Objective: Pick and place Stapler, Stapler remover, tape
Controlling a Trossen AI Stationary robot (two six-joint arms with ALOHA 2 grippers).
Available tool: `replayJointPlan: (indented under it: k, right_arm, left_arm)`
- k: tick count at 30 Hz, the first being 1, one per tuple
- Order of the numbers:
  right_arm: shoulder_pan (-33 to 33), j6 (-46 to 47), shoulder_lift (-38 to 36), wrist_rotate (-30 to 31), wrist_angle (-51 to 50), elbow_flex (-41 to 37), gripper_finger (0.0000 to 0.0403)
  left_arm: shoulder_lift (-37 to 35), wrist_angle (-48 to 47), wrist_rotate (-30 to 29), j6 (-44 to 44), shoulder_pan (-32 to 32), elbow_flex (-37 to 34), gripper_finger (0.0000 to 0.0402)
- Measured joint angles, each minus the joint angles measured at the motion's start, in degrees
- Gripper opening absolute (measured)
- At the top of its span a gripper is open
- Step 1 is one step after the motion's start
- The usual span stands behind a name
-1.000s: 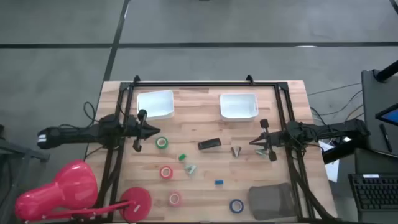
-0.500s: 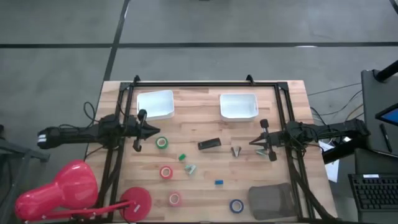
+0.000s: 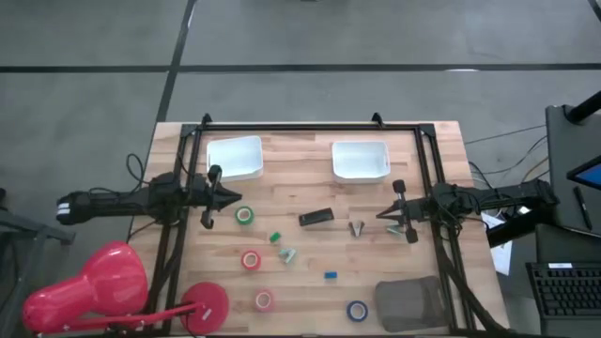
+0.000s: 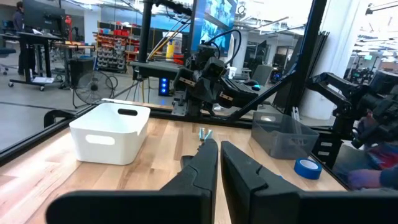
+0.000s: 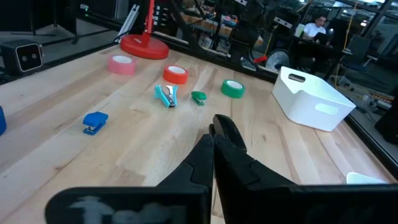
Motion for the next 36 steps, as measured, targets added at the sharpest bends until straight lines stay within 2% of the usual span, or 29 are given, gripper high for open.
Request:
replayJointPlan:
  k: [17,22,24,28,36]
  right_arm:
    - [0.02,1.16,-0.02,-0.14,0.89,0.01,0.0009]
    - [0.01,16.86,0.07,-1.40,2.65,0.01,0.0009]
    - [0.00,19.36,0.01,-1.36,5.74,0.01,0.0009]
    - [0.06,21.58,0.08,-5.06,13.81,0.01,0.0009]
    - [0.10,39.48,1.40,-12.35,27.84,0.03,0.0009]
  left_arm:
    - [0.00,0.00,0.00,-0.02,0.00,-0.01,0.0023]
    - [0.02,-0.02,0.00,-0.02,0.00,0.00,0.0023]
    - [0.00,-0.01,0.00,-0.01,0.00,-0.01,0.0023]
    - [0.02,0.00,0.00,-0.02,0.00,0.00,0.0023]
    - [0.01,-0.02,0.00,0.00,0.00,0.00,0.0023]
